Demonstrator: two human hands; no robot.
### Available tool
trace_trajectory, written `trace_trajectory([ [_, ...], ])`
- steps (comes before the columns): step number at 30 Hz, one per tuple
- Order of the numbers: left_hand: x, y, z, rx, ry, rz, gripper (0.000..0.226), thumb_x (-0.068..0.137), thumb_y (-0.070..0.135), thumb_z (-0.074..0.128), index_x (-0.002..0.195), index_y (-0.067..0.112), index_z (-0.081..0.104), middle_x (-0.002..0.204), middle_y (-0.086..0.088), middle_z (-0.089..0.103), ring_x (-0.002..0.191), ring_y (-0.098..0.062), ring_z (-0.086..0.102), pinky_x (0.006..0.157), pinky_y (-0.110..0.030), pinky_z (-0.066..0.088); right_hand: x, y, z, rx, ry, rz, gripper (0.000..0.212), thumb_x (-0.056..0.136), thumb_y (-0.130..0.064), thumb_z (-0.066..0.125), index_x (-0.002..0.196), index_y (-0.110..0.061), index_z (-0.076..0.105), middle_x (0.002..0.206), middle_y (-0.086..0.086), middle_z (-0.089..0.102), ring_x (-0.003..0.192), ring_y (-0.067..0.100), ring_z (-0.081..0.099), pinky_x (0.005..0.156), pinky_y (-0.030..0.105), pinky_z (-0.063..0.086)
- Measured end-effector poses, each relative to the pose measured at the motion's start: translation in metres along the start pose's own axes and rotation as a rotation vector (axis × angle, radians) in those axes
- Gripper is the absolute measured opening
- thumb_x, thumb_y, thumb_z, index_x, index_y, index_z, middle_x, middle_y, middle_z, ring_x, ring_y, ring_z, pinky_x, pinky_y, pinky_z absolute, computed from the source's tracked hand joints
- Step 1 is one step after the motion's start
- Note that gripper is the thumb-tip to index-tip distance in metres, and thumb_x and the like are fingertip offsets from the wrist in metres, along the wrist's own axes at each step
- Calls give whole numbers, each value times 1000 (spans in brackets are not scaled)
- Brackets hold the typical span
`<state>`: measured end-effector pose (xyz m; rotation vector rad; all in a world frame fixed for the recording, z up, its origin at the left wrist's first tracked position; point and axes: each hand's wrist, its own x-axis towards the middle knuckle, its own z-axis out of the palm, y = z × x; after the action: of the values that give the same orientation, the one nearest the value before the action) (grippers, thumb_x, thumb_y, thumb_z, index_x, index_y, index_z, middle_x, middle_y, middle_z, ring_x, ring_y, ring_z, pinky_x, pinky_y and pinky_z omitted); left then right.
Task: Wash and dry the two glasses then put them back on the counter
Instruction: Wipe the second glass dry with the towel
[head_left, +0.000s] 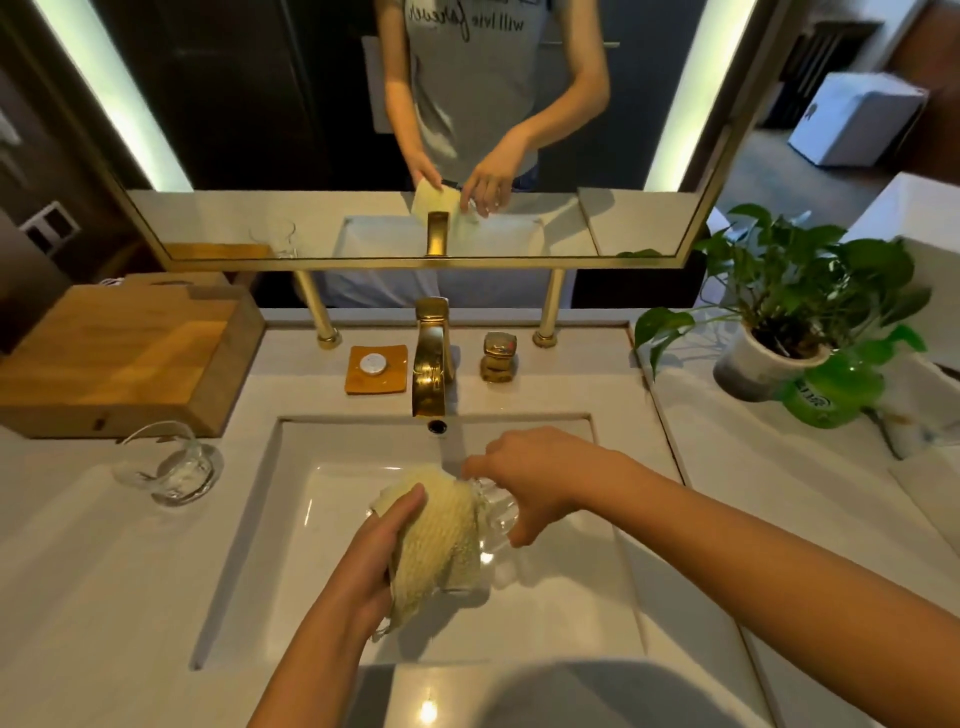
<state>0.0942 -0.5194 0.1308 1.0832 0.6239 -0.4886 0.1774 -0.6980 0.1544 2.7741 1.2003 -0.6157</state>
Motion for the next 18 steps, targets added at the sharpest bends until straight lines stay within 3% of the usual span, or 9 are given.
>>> trace_trajectory([
  [3, -5, 3, 2, -32, -55, 17, 38, 88, 32, 59, 119, 10, 63, 93, -14, 74, 85, -29, 70, 63, -35, 57, 1, -3, -5, 81, 77, -51, 75, 68, -49, 77, 132, -27, 45, 106, 0, 62, 97, 18, 56, 78, 37, 53],
  [5, -10, 5, 5, -23, -127, 65, 38, 81, 32, 62, 115, 14, 63, 92, -12, 76, 82, -26, 73, 61, -35, 58, 2, -5, -7, 142, 137, -97, 66, 67, -53, 76, 122, -26, 50, 97, -3, 62, 88, 16, 57, 73, 37, 54],
  [9, -14, 4, 19, 287, -128, 220, 33, 83, 14, 69, 113, 16, 58, 81, -3, 70, 64, -1, 70, 51, -15, 52, 0, -4, -10, 297, 177, -139, 61, 66, -53, 78, 115, -26, 54, 98, -6, 64, 85, 12, 57, 74, 36, 54],
  [12, -14, 3, 25, 477, -189, 379, 54, 58, 36, 82, 107, 30, 58, 84, 15, 74, 80, 2, 69, 64, -14, 53, -3, 0, -12, 504, 146, -163, 66, 66, -50, 80, 122, -25, 55, 105, -7, 64, 90, 10, 57, 78, 32, 52],
  [14, -20, 3, 28, 580, -196, 472, 52, 60, 25, 86, 102, 35, 57, 90, 33, 69, 88, 8, 66, 69, -9, 50, -4, 5, -13, 676, 105, -162, 67, 63, -52, 76, 120, -20, 60, 106, -1, 66, 92, 15, 61, 80, 36, 55],
  [16, -25, 3, 31, 689, -197, 567, 49, 65, 20, 85, 104, 35, 59, 94, 27, 71, 91, 7, 65, 74, -9, 49, -5, 10, -10, 874, 20, -141, 67, 60, -53, 72, 113, -14, 63, 103, 7, 67, 93, 22, 64, 84, 45, 55],
  [18, -26, 3, 33, 832, -173, 672, 44, 63, 37, 80, 103, 37, 62, 96, 20, 70, 92, 3, 65, 77, -15, 50, -6, 14, -5, 1088, -91, -109, 67, 61, -48, 73, 110, -3, 62, 100, 12, 67, 91, 25, 65, 85, 48, 53],
])
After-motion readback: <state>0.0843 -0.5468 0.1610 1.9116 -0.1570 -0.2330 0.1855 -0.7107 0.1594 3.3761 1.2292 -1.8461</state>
